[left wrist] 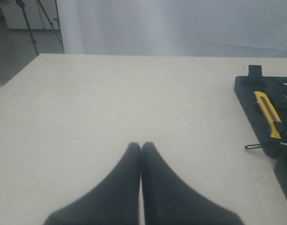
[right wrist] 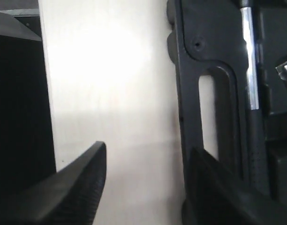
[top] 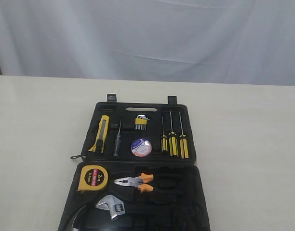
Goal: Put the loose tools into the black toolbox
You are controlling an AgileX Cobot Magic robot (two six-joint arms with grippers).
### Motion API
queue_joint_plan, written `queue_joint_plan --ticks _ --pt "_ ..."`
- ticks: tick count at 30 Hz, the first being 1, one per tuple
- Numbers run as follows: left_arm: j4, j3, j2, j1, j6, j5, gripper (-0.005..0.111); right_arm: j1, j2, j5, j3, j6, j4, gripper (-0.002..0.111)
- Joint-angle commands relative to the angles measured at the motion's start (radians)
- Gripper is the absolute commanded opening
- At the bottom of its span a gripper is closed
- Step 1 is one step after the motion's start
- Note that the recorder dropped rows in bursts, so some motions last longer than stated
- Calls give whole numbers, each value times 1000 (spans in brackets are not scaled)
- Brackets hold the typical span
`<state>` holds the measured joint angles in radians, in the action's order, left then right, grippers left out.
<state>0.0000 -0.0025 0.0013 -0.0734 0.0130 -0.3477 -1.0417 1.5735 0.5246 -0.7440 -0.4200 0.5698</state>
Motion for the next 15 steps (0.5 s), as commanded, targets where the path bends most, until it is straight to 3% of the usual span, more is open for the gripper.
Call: queue_joint_plan --ticks 1,15 --pt "0 3 -1 5 -6 5 0 -2 20 12 1 -17 84 49" --pt "0 3 -1 5 -6 5 0 1 156 29 1 -274 338 49"
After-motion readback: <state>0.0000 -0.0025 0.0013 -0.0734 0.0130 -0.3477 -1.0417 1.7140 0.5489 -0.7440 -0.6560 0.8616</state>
